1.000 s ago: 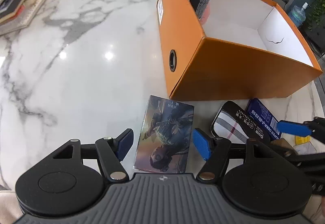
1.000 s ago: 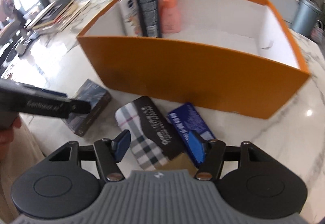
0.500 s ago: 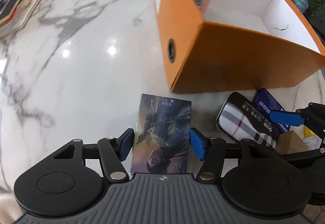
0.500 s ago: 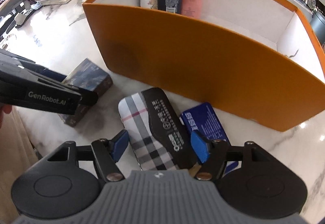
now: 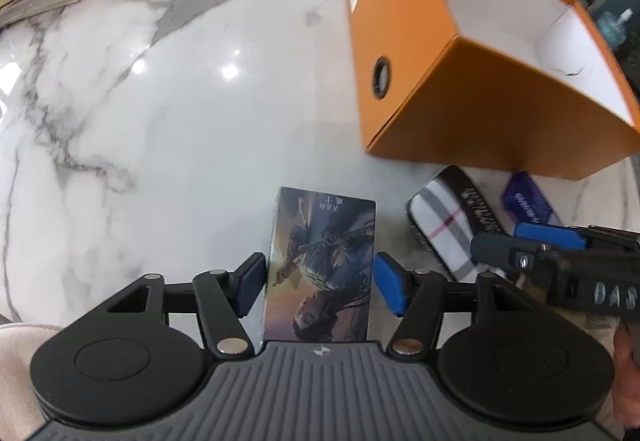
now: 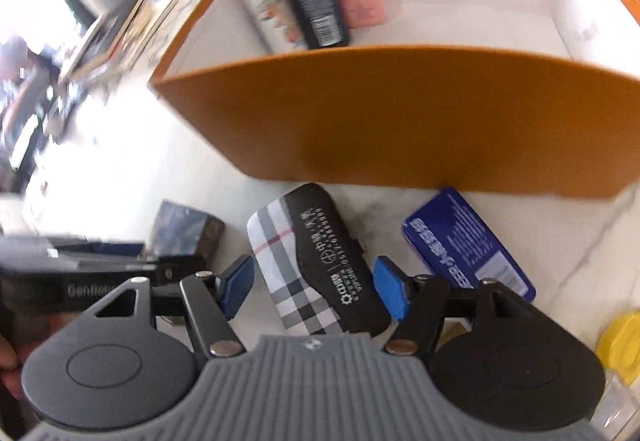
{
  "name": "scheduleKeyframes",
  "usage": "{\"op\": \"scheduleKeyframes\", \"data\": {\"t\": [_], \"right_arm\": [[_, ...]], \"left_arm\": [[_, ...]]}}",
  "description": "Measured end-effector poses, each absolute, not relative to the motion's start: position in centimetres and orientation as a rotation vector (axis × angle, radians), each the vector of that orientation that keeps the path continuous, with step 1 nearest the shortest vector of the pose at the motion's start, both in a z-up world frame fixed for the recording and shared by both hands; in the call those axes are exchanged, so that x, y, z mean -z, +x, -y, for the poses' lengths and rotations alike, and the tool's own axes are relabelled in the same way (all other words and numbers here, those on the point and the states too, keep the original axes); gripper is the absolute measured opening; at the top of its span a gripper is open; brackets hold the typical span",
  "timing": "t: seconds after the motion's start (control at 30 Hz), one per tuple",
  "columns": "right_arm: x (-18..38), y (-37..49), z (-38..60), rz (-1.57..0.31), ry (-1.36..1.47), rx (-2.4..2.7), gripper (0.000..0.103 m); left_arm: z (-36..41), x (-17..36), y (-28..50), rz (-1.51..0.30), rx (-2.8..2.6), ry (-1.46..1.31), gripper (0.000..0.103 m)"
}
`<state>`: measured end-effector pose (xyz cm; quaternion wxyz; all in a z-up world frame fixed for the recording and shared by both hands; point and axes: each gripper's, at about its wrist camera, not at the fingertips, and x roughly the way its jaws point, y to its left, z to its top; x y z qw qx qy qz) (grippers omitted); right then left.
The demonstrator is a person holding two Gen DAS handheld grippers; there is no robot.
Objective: Organize rigid objects
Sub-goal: 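Grasp the fantasy-art card box with the left tool while the right tool grasps the plaid case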
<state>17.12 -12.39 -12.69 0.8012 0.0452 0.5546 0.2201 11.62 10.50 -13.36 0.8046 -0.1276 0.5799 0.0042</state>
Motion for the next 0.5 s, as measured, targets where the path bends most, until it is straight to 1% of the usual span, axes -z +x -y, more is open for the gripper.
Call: {"op": "scheduleKeyframes", "data": {"t": [0.13,0.2,0.33,0.5], "right_arm": [[12.6,17.5,13.6,-1.195,0.131,-0.436,0.064],[12.8,17.6,13.3,-1.204,0.130,-0.435,0.064],[13.2,17.3,12.5,-1.226,0.129,-0.463,0.065],[13.7,16.6,10.6,-1.186,0.024,-0.484,0.065]], "left_arm": [[-11.8,12.7,10.6,-1.217,-0.014,-0.368,0.073],[-12.8,12.7,10.5,-1.226,-0.040,-0.417,0.070],[-12.8,13.3,11.2,-1.265,-0.061,-0.410,0.069],[-12.6,14.3,11.7,-1.273,-0.029,-0.465,0.072]]}}
